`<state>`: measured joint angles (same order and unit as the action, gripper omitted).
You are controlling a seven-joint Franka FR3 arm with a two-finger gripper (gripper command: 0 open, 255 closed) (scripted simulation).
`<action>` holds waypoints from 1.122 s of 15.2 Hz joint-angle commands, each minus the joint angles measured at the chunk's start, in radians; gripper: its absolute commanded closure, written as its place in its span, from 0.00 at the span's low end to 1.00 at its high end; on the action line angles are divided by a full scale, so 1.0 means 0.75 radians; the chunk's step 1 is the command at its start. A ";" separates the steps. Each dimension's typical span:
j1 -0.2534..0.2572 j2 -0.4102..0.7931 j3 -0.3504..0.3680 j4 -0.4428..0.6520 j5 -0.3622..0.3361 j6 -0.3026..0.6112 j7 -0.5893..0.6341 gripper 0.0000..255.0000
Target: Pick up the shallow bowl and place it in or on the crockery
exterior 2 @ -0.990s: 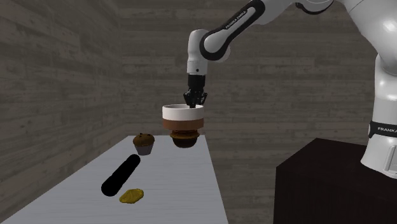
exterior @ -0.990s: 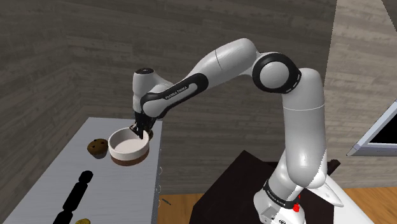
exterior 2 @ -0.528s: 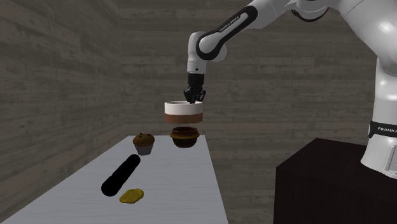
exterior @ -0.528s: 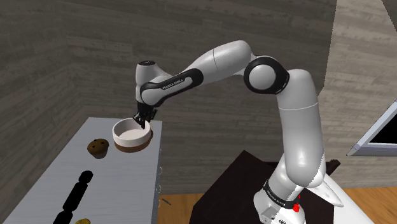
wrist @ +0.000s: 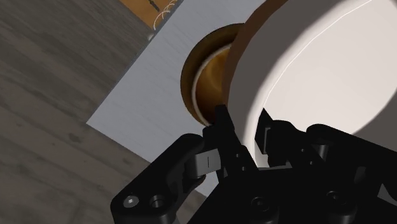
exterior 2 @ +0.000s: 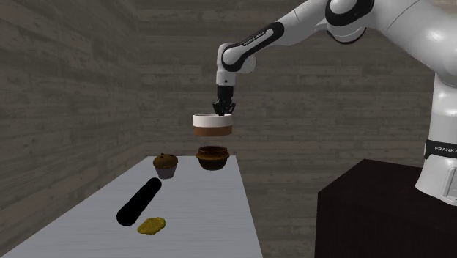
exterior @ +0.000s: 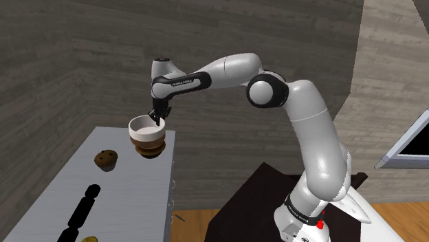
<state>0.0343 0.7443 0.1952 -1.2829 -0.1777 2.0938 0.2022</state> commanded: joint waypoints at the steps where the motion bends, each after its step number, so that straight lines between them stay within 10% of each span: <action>1: -0.011 0.094 -0.008 0.169 0.002 -0.072 -0.044 1.00; 4: -0.021 0.309 -0.024 0.561 0.006 -0.244 -0.124 1.00; 17: -0.026 0.385 -0.033 0.463 -0.005 -0.071 -0.112 1.00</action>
<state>0.0161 1.0305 0.1708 -0.9291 -0.1812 2.0304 0.1178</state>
